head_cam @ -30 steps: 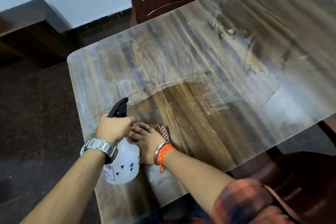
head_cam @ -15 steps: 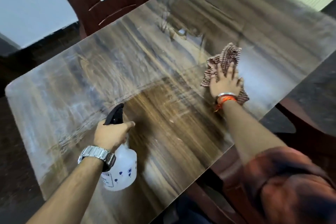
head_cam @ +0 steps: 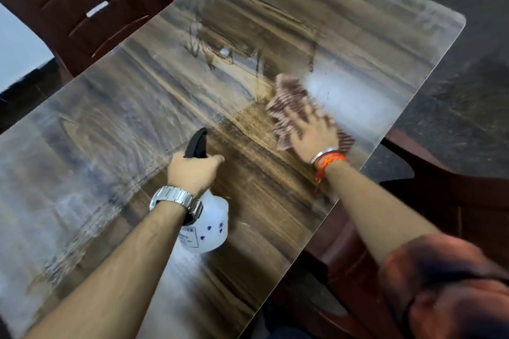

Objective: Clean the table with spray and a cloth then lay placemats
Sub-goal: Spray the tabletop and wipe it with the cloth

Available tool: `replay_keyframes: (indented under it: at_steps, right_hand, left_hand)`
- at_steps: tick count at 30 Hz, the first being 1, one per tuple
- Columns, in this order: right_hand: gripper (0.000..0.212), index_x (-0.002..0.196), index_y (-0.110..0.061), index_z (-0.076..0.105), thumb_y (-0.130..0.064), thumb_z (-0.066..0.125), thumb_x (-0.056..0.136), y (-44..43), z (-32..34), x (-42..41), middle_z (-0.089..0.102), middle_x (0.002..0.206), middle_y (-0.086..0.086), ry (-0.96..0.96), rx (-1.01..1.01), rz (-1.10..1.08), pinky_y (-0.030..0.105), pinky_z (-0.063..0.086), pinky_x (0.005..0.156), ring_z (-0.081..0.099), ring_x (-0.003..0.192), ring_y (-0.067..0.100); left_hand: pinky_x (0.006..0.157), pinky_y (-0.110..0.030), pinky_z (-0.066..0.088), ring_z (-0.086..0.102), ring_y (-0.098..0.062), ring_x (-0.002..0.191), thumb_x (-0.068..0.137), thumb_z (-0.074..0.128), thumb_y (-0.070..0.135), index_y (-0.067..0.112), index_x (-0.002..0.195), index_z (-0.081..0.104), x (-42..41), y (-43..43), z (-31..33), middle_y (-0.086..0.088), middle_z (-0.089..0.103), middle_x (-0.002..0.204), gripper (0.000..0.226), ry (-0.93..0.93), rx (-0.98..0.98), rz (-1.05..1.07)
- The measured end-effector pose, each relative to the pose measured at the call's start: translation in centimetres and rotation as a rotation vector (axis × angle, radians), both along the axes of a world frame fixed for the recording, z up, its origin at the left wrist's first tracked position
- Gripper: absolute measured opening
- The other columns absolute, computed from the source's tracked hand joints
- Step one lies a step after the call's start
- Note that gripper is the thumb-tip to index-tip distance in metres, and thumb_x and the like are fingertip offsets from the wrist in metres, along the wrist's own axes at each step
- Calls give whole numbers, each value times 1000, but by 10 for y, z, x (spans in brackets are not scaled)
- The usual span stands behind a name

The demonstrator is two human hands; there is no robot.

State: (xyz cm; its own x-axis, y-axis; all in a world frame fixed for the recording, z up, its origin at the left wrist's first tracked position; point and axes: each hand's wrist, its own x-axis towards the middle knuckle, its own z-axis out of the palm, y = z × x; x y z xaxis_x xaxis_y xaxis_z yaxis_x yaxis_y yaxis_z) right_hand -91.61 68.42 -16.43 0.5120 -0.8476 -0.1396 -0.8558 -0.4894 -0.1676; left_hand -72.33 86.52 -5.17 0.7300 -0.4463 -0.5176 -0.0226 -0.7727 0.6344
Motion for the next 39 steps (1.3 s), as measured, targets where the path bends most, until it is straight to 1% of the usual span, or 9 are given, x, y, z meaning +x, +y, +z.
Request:
replay_keyframes:
  at_steps: [4,10,15,20,22,26,30,35,39]
  right_hand:
    - [55,147,-48,16,-53,29,94,-46,4,-22,-1,161,-2,-64,79,-411,53,3,117,4,147,24]
    - [55,147,-46,16,-54,26,94,-14,-3,-7,2,161,-4,-56,-16,-296,51,4,117,7,147,24]
    - [56,146,-48,18,-57,27,92,-13,-1,-7,1,161,-5,-62,11,-301,49,2,118,6,147,22]
    - [58,142,-42,33,-67,26,90,-20,7,10,3,161,1,-199,90,-397,48,-3,117,2,148,23]
    - [57,141,-40,35,-66,25,92,-26,8,26,5,161,3,-234,85,-374,49,-2,117,3,148,25]
    - [58,149,-42,15,-59,20,94,-38,5,70,0,161,2,-140,48,-226,52,0,117,2,147,27]
    - [53,147,-41,24,-56,23,96,-24,9,138,5,161,2,-85,59,12,51,1,116,5,147,28]
    - [54,144,-37,34,-54,32,93,115,13,211,13,160,2,18,23,638,53,5,114,7,146,31]
    - [64,147,-21,31,-45,44,90,239,12,190,25,156,-1,86,23,1091,49,1,118,5,147,26]
  left_hand:
    - [48,-22,40,55,-20,56,78,80,31,17,68,60,-12,-25,2,-1,58,59,26,3,-2,-61]
    - [46,-21,39,55,-19,53,74,83,29,13,66,56,-18,-53,2,-2,59,61,32,12,-13,-32]
    - [54,-23,47,58,-22,57,66,89,32,9,79,68,-10,-69,9,-3,65,66,34,24,-64,-58]
    - [46,-23,31,40,-20,57,72,73,10,11,69,48,1,-69,11,-6,45,63,25,-33,-36,-85]
    - [50,-25,35,42,-21,57,69,72,8,13,65,47,8,-64,8,-4,46,59,26,-16,-67,-16]
    - [50,-23,41,53,-22,52,67,87,21,12,69,60,22,-43,9,-2,56,56,29,13,-81,58]
    - [46,-22,41,53,-20,48,70,84,14,10,71,64,34,-6,9,-3,58,55,21,20,-111,172]
    - [55,-31,42,50,-20,56,70,75,5,17,66,61,57,47,16,-5,58,61,19,-47,-144,309]
    - [50,-27,37,46,-22,58,70,73,8,10,71,60,74,86,30,-8,52,63,13,-109,-78,367]
